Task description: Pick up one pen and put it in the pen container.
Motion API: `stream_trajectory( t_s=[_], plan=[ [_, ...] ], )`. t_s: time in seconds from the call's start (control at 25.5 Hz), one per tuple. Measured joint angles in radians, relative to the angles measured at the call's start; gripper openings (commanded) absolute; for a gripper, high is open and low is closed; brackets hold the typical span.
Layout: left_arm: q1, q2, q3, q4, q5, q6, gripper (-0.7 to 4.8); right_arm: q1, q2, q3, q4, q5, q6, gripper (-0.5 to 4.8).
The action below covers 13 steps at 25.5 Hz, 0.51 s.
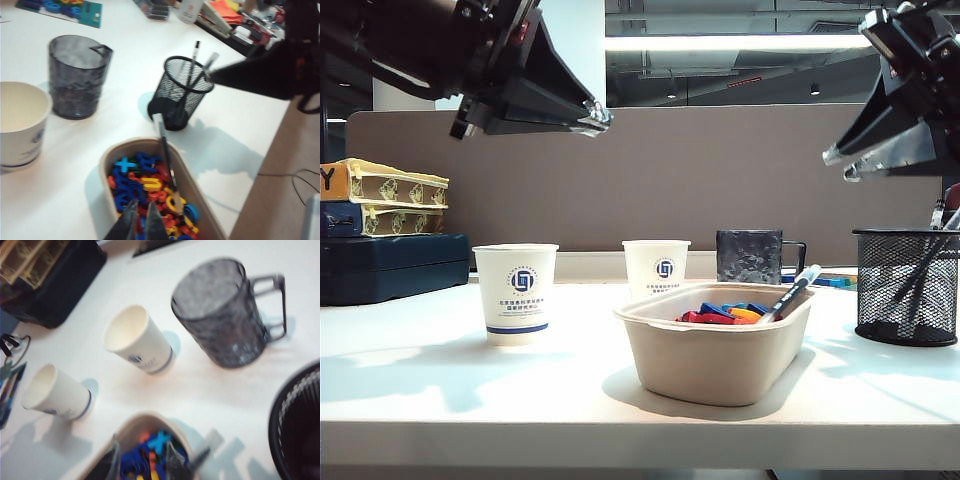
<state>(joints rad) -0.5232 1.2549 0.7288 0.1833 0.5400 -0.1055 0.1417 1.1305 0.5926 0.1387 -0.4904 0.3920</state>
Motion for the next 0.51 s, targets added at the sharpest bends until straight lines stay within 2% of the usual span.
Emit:
stream_trajectory(
  t_s=[0.2, 0.39, 0.51],
  plan=[
    [-0.014, 0.000, 0.000, 0.000, 0.017, 0.000, 0.30, 0.000, 0.000, 0.043, 0.056, 0.000, 0.000, 1.17],
    [-0.118, 0.018, 0.000, 0.010, 0.008, 0.024, 0.34, -0.028, -0.001, 0.156, 0.057, -0.001, -0.056, 1.17],
    [-0.178, 0.044, 0.003, 0.005, -0.033, 0.060, 0.79, -0.072, -0.001, 0.209, 0.027, 0.000, -0.099, 1.17]
  ],
)
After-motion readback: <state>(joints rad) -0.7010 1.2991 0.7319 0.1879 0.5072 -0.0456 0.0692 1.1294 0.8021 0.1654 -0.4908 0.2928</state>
